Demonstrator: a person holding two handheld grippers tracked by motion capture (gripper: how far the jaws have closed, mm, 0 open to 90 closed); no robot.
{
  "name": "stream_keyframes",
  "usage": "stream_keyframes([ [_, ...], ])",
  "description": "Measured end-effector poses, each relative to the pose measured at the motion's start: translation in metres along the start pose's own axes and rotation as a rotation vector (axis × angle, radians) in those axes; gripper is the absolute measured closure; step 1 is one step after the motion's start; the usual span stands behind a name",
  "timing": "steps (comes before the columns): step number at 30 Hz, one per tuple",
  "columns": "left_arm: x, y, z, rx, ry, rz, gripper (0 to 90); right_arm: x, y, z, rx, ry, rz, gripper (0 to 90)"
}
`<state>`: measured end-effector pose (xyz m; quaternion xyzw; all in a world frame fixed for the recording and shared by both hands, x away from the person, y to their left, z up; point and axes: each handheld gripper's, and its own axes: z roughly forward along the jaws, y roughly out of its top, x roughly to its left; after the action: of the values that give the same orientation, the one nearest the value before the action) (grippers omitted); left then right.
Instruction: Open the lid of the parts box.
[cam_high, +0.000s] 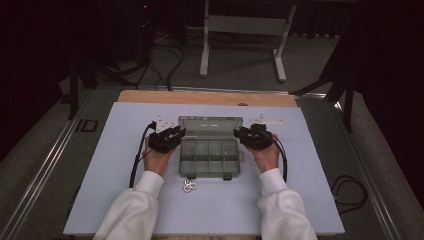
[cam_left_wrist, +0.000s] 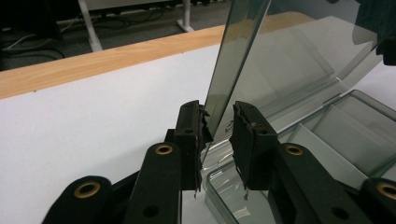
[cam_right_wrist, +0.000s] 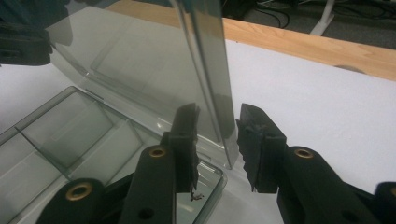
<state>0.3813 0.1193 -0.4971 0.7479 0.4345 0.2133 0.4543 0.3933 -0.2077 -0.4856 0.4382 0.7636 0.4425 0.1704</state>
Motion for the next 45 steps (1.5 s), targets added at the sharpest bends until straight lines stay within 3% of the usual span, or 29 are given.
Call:
stream_keyframes([
  [13,0.001,-0.002,0.009,0.006,0.022,-0.023,75.6,-0.004,-0.004,0.01,0.025,-0.021,0.016,73.6],
  [45,0.009,-0.007,0.029,0.046,0.01,-0.062,74.9,-0.008,-0.014,0.03,0.094,-0.052,0.017,75.2],
])
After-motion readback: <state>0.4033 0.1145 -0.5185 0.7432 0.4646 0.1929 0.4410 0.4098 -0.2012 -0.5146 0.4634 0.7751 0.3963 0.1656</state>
